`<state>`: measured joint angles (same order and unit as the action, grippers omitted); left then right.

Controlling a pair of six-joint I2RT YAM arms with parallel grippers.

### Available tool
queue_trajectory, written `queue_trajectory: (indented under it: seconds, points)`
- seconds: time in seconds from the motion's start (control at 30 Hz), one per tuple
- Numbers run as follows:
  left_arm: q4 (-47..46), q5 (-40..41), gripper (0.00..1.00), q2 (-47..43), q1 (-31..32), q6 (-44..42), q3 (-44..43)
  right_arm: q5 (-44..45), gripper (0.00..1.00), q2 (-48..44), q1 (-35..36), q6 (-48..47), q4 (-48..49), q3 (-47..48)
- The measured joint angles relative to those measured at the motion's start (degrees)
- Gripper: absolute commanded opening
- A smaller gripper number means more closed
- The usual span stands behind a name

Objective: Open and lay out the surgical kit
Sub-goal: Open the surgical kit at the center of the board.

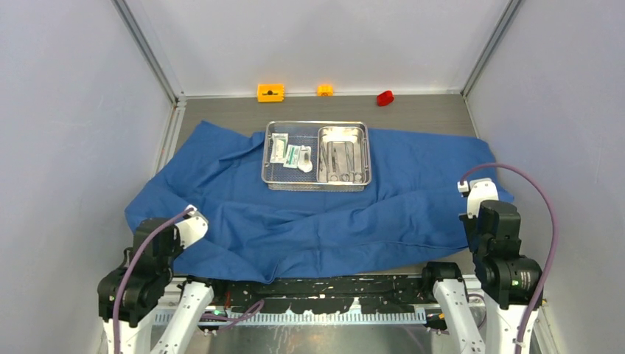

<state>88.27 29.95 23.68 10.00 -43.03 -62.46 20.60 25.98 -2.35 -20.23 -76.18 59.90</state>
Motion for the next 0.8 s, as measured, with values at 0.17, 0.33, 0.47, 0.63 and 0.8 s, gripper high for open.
queue_trajectory:
  seconds: [0.17,0.33,0.47,0.63,0.8]
  points:
    - [0.5,0.0,0.28,-0.3,0.0,-1.8,-4.6,-2.2,0.25,0.3,-1.7,-0.7,-2.6,5.6]
    - [1.1,0.9,0.67,-0.3,0.0,-4.8,-6.4,-6.9,0.61,2.6,-3.0,-0.9,-4.3,12.9]
    - [1.7,0.1,0.85,1.2,0.0,-6.1,-11.1,-10.6,0.72,4.7,-3.4,-0.8,-5.2,16.5]
    - [0.6,-6.1,0.96,8.2,0.0,-3.3,-18.5,-14.9,0.74,7.7,-3.4,-0.4,-4.0,17.7]
    - [-9.5,-13.5,1.00,18.6,0.0,3.0,-15.8,-20.5,0.74,15.3,-3.4,1.0,3.0,15.8]
